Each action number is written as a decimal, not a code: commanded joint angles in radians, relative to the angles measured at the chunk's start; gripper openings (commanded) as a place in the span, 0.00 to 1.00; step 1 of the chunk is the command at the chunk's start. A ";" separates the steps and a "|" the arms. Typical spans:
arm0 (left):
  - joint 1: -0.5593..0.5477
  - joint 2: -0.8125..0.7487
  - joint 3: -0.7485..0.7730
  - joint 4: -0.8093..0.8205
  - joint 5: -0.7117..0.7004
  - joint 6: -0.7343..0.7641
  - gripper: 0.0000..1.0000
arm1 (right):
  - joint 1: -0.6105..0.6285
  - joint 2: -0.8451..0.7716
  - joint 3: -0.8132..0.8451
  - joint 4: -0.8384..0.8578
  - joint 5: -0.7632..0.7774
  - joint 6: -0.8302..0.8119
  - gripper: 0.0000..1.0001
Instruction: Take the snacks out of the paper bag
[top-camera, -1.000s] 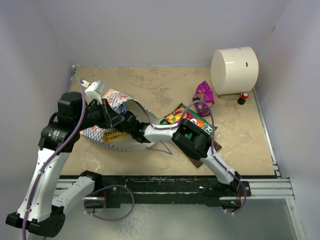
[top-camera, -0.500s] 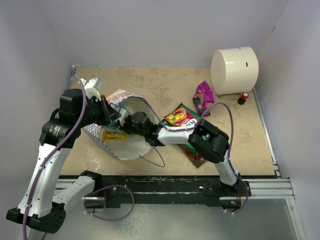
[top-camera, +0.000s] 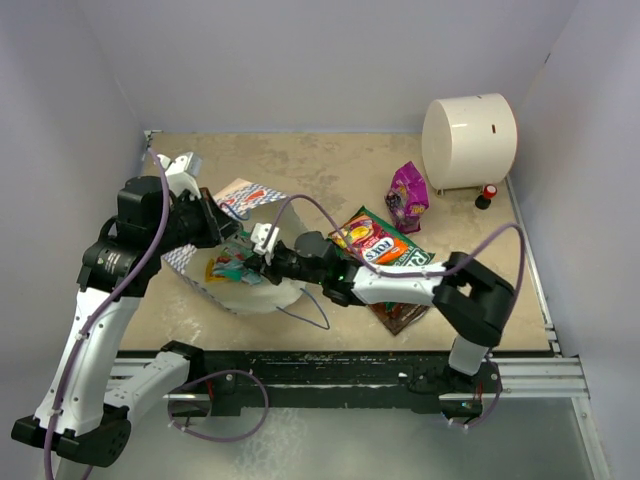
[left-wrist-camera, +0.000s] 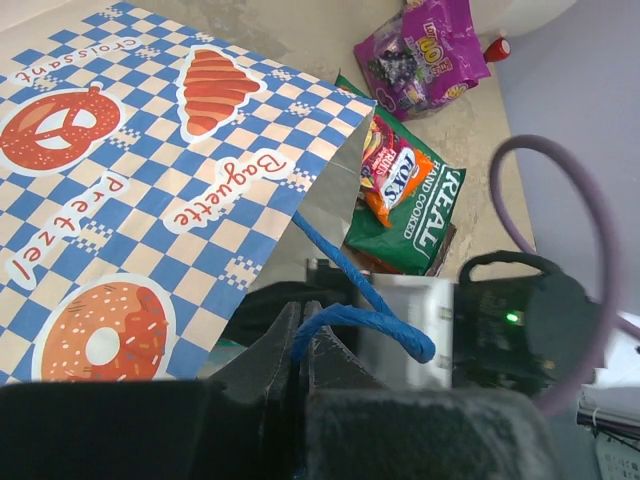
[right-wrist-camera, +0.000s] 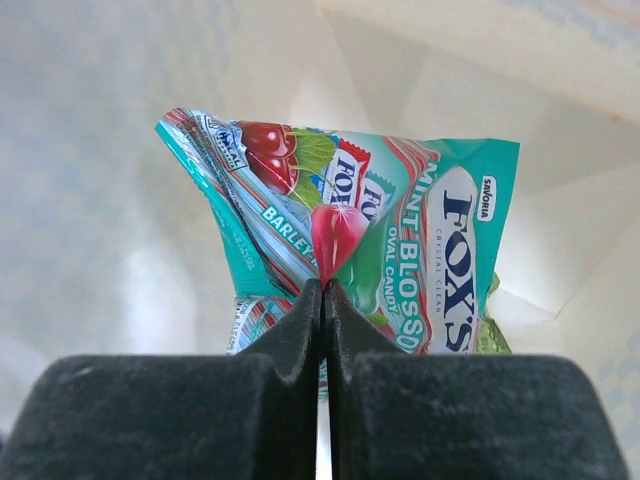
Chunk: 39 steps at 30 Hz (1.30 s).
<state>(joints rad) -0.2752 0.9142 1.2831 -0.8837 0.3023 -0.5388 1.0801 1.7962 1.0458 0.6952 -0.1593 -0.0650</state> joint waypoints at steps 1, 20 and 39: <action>0.005 -0.015 -0.005 0.069 -0.017 -0.010 0.00 | 0.005 -0.158 -0.067 0.098 -0.039 0.034 0.00; 0.005 0.009 -0.001 0.046 -0.079 -0.029 0.00 | 0.004 -0.613 -0.207 -0.140 -0.116 0.130 0.00; 0.005 -0.018 -0.039 0.032 -0.104 -0.058 0.00 | 0.002 -0.948 -0.051 -0.638 0.059 0.035 0.00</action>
<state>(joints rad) -0.2752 0.9180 1.2503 -0.8555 0.2249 -0.5842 1.0855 0.9405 0.9054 0.1528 -0.1650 0.0231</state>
